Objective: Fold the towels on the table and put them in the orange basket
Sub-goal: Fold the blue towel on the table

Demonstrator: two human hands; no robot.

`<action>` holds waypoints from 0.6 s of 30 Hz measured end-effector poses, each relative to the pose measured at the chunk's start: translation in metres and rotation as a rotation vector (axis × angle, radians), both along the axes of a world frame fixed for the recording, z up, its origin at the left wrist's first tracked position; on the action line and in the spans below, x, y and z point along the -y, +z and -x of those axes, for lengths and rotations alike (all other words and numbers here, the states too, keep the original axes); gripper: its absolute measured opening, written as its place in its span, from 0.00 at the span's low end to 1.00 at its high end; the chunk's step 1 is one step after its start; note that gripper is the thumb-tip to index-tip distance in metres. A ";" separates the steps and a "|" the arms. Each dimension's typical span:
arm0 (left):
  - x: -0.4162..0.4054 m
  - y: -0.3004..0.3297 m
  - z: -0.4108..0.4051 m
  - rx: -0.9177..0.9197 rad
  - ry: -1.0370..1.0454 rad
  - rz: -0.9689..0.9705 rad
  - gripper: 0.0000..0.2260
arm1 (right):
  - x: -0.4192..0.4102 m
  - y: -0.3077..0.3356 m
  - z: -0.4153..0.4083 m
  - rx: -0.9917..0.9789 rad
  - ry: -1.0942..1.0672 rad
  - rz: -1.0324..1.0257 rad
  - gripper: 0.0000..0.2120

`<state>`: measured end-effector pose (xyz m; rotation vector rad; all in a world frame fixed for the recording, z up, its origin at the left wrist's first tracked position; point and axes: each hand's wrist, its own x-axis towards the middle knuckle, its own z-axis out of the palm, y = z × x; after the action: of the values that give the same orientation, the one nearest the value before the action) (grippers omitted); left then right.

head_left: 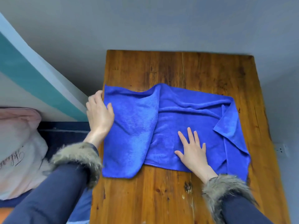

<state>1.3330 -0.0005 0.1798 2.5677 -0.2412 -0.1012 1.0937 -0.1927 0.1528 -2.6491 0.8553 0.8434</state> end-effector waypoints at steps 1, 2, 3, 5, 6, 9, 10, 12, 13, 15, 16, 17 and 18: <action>-0.002 -0.008 0.015 0.020 -0.076 -0.050 0.21 | -0.003 0.000 -0.003 0.013 -0.016 0.009 0.34; -0.004 -0.017 0.032 0.036 -0.182 -0.102 0.22 | -0.006 0.000 -0.006 0.037 -0.027 0.023 0.33; -0.005 -0.027 0.048 0.026 -0.303 -0.157 0.23 | -0.011 0.001 -0.009 0.064 -0.031 0.037 0.32; -0.007 -0.042 0.070 -0.124 -0.479 -0.289 0.26 | -0.019 0.000 -0.015 0.089 -0.011 0.039 0.33; -0.009 -0.050 0.074 -0.203 -0.515 -0.353 0.27 | -0.023 -0.002 -0.017 0.077 0.008 0.031 0.34; -0.020 -0.059 0.064 -0.218 -0.605 -0.516 0.32 | -0.028 -0.004 -0.020 0.007 0.030 0.003 0.39; -0.025 -0.057 0.057 -0.211 -0.625 -0.547 0.34 | -0.028 -0.005 -0.019 -0.004 0.028 -0.002 0.39; -0.033 -0.052 0.039 -0.237 -0.642 -0.606 0.37 | -0.027 -0.005 -0.019 -0.017 0.034 -0.007 0.41; -0.037 -0.051 0.032 -0.249 -0.648 -0.637 0.38 | -0.026 -0.004 -0.018 -0.023 0.046 -0.008 0.41; -0.043 -0.047 0.022 -0.250 -0.656 -0.682 0.39 | -0.024 -0.003 -0.016 -0.037 0.068 -0.013 0.42; -0.045 -0.046 0.017 -0.242 -0.659 -0.695 0.40 | -0.023 -0.002 -0.015 -0.043 0.075 -0.018 0.43; -0.047 -0.045 0.013 -0.237 -0.661 -0.704 0.40 | -0.022 -0.001 -0.014 -0.048 0.078 -0.024 0.43; -0.047 -0.044 0.009 -0.240 -0.659 -0.710 0.39 | -0.022 0.000 -0.013 -0.054 0.078 -0.031 0.43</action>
<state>1.3243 0.0467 0.1362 2.9924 -1.1172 -0.8668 1.1069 -0.1711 0.1530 -2.6592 0.7492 0.9432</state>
